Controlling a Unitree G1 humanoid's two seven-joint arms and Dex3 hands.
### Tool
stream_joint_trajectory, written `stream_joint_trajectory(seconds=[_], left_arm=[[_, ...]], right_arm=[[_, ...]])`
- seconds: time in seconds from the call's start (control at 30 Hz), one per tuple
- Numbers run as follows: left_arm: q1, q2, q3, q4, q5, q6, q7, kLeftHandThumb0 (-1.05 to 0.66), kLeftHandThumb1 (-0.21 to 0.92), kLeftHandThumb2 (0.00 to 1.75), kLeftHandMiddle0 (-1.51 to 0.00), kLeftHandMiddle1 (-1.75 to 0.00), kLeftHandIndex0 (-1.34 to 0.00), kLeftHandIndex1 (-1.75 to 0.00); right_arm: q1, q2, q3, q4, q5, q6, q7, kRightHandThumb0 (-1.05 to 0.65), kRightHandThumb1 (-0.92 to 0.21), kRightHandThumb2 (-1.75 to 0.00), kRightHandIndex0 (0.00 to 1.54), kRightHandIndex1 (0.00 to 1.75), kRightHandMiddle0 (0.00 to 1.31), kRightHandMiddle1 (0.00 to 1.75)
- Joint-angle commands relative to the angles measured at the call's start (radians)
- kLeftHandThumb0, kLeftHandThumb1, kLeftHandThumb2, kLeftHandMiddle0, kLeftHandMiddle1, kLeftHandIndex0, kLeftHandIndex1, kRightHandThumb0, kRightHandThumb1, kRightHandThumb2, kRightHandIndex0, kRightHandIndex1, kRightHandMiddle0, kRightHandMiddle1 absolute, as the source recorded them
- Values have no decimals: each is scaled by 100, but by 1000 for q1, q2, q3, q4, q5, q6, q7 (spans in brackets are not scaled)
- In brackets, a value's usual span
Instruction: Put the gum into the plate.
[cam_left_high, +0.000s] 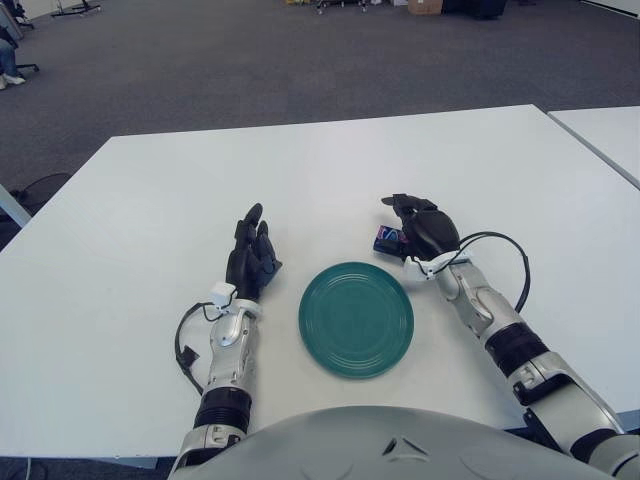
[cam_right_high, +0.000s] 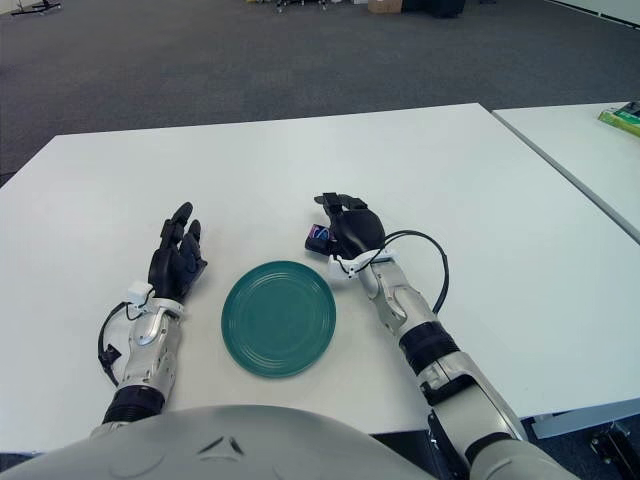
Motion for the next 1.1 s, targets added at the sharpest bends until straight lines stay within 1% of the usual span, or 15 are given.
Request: stream_joint_trajectory(seconds=[0.0, 0.1, 0.3, 0.43, 0.6, 0.83, 0.97, 1.0, 1.07], left_arm=[[91, -53, -11, 73, -20, 6, -2, -76, 92, 83, -21, -1, 0, -58], [94, -54, -11, 65, -19, 9, 3, -76, 92, 83, -21, -1, 0, -59], [100, -54, -18, 54, 7, 7, 23, -76, 92, 83, -21, -1, 0, -59], [102, -58, -20, 46, 12, 9, 27, -76, 92, 82, -20, 0, 0, -59], [107, -67, -22, 32, -3, 23, 21, -76, 92, 81, -20, 0, 0, -58], [115, -77, -30, 20, -12, 28, 21, -76, 92, 81, -20, 0, 0, -57], [126, -81, -43, 4, -5, 23, 27, -76, 92, 82, -19, 0, 0, -56], [131, -80, -49, -5, -2, 23, 30, -77, 92, 82, -19, 0, 0, -56], [138, -80, -58, -20, 3, 25, 36, -77, 92, 83, -19, 0, 0, -56]], right_arm=[[-12, 0, 26, 85, -3, -10, -19, -85, -92, -74, 39, 1, 0, 69], [-24, -7, 34, 129, 1, -15, -31, -84, -92, -73, 39, 1, 0, 68], [-31, -27, 43, 156, 10, -13, -18, -84, -92, -73, 38, 0, 0, 66], [-21, -39, 50, 157, 11, -19, -21, -84, -92, -72, 39, 1, 0, 67], [11, -58, 61, 134, 5, -20, -23, -84, -92, -73, 39, 1, 0, 68], [22, -83, 75, 133, -3, -3, -2, -83, -92, -75, 38, 0, 0, 65], [118, -153, 84, 18, -31, 13, 14, -83, -92, -75, 37, 0, 0, 61], [173, -189, 78, -67, -40, 23, 36, -83, -92, -75, 36, 0, 0, 60], [247, -242, 68, -186, -51, 39, 73, -82, -92, -75, 36, 0, 0, 59]])
